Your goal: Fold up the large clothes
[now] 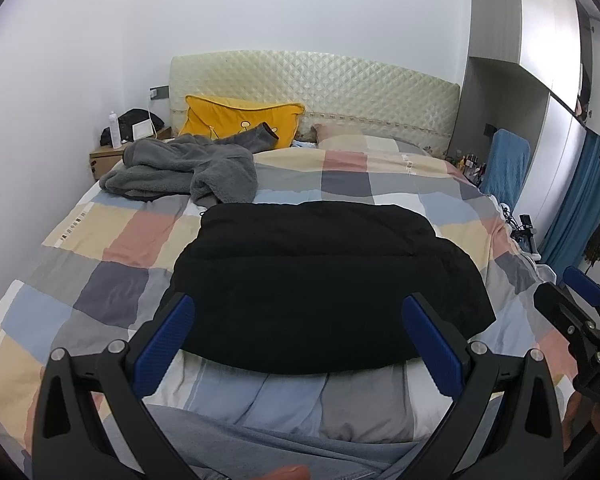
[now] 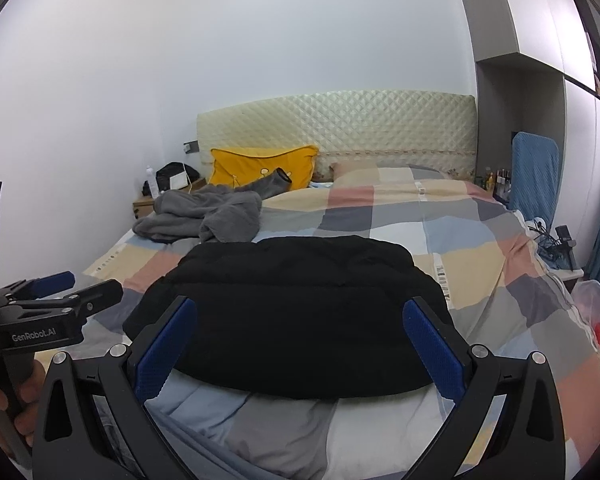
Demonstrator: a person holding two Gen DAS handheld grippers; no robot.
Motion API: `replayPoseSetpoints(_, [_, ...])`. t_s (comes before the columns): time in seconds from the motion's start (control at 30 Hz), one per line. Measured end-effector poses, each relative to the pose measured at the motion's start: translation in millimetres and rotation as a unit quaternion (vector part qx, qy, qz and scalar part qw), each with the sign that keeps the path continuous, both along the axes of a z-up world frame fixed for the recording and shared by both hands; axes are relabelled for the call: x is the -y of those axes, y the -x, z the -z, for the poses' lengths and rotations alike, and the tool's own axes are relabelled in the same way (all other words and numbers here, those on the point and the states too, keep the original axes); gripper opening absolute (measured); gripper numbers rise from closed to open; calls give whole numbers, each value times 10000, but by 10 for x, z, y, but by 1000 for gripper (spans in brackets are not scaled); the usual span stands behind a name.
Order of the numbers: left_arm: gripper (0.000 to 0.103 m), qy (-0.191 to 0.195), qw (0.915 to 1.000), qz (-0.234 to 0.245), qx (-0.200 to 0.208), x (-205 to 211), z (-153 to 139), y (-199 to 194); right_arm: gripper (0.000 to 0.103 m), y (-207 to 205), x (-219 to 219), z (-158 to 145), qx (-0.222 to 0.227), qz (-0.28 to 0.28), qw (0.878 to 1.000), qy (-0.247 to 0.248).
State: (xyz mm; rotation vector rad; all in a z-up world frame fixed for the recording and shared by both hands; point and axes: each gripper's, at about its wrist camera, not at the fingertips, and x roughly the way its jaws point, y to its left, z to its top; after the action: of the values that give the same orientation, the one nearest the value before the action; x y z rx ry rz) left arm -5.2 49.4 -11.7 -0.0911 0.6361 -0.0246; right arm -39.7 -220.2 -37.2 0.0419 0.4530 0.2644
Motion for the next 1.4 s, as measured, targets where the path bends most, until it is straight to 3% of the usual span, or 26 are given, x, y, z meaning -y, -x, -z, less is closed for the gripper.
replayPoseSetpoints(0.83, [103,-27,9999,-98,13,15,56,-33,103,14,25,18,60,4,10000,20])
replayPoseSetpoints(1.13, [103,171,9998,47,32,15,41,1,103,20,9,40,23,23,10000,78])
replayPoseSetpoints(1.4, [103,10,10000,59,-9,56,56,-17,103,39,29,7,90,-3,10000,-18])
